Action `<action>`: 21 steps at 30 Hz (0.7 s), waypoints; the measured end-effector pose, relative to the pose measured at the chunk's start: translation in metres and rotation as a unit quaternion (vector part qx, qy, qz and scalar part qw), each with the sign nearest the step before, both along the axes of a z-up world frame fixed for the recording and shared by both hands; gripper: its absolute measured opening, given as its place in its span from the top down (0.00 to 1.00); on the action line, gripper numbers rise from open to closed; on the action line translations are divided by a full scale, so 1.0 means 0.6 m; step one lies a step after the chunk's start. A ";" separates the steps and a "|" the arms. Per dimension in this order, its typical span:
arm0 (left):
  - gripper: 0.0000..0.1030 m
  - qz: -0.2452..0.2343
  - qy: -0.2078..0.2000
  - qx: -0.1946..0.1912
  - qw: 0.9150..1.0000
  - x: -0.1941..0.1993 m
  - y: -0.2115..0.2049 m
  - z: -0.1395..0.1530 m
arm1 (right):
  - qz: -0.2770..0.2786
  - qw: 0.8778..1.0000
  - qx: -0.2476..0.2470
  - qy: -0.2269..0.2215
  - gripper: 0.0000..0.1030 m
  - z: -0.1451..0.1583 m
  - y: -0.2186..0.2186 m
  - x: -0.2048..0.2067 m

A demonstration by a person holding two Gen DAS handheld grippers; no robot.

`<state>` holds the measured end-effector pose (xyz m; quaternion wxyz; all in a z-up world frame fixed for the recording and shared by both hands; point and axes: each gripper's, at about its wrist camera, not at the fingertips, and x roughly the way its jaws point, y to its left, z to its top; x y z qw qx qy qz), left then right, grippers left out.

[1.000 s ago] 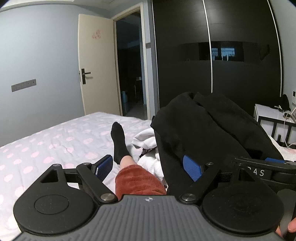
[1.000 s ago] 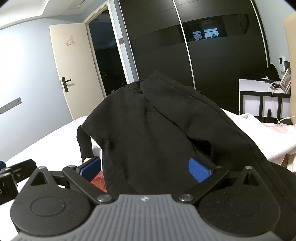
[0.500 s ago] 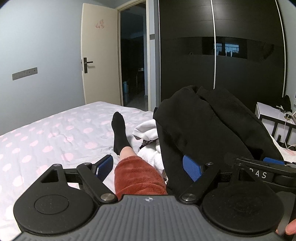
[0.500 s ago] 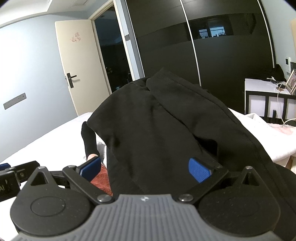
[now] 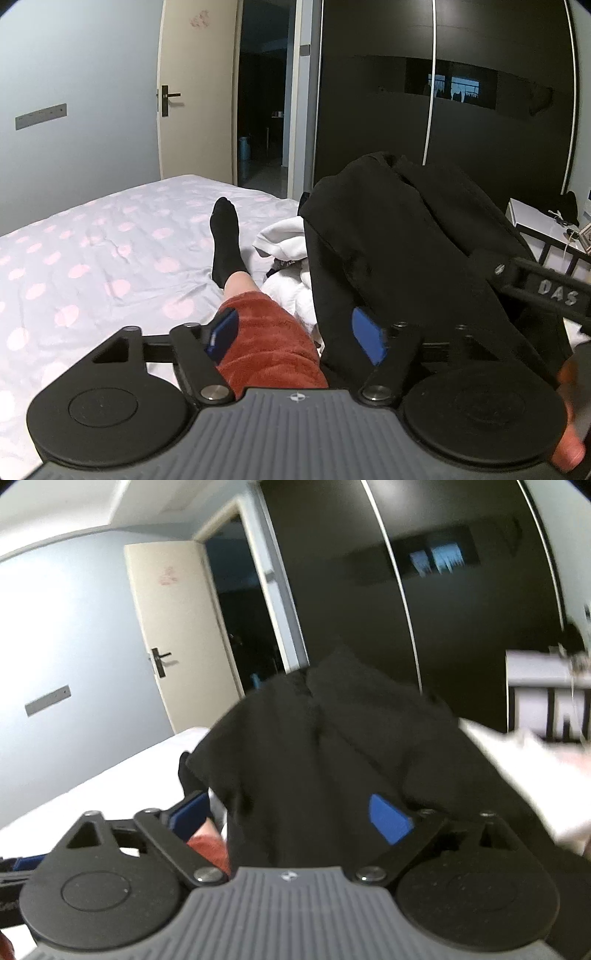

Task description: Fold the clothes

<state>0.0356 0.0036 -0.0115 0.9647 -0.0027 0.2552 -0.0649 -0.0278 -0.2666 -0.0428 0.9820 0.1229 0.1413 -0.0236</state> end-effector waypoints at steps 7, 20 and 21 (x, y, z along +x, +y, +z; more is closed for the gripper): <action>0.25 -0.029 0.006 -0.016 0.999 0.088 -0.019 0.000 | -0.006 0.996 -0.093 -0.006 0.10 0.031 -0.037 0.059; 0.24 -0.056 0.078 -0.051 0.994 0.302 -0.049 -0.031 | 0.001 0.994 -0.091 0.059 0.11 0.063 -0.154 0.259; 0.24 -0.059 0.082 -0.054 0.993 0.315 -0.052 -0.034 | 0.007 0.994 -0.089 0.063 0.12 0.065 -0.156 0.276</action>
